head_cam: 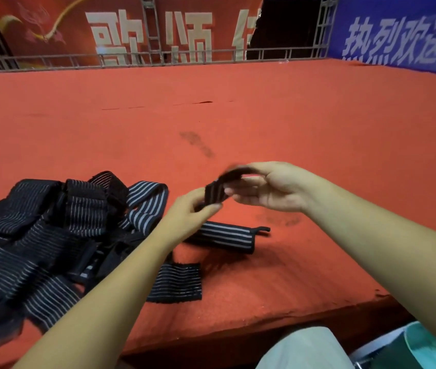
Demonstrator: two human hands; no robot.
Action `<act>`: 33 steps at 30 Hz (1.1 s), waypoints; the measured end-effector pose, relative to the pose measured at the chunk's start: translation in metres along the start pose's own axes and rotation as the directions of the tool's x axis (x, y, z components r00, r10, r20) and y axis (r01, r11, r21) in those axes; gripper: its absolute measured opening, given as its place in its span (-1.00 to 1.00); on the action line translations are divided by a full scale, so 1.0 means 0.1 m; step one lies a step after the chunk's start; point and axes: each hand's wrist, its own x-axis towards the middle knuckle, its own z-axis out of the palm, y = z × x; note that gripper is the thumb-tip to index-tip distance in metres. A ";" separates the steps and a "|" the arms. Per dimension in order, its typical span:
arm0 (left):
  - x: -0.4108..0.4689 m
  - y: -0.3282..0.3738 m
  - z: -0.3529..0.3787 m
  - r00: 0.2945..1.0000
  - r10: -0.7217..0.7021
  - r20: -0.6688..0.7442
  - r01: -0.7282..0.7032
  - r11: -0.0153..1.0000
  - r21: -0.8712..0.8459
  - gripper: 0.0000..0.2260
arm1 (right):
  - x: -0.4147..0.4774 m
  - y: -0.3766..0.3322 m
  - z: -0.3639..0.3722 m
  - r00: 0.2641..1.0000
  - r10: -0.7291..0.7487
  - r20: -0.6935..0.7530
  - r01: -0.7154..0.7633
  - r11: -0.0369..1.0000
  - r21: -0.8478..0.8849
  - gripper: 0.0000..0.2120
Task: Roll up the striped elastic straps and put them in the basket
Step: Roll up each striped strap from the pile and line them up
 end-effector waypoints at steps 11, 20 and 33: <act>0.09 0.12 0.09 0.976 -0.201 0.085 0.204 0.979 -0.020 -0.81 | 0.14 -0.27 -0.06 0.941 -0.277 -0.194 0.191 0.908 -0.372 -0.91; 0.03 0.19 0.17 0.930 -0.161 0.329 0.360 0.575 -0.735 -0.52 | 0.47 -0.61 -0.28 0.869 -0.344 -0.356 0.198 0.900 -0.389 -0.90; -0.23 -0.71 1.03 0.934 -0.350 0.075 0.356 0.928 -0.113 -0.45 | 1.32 -0.07 -0.70 0.886 -0.298 -0.354 0.004 0.770 -0.638 -0.87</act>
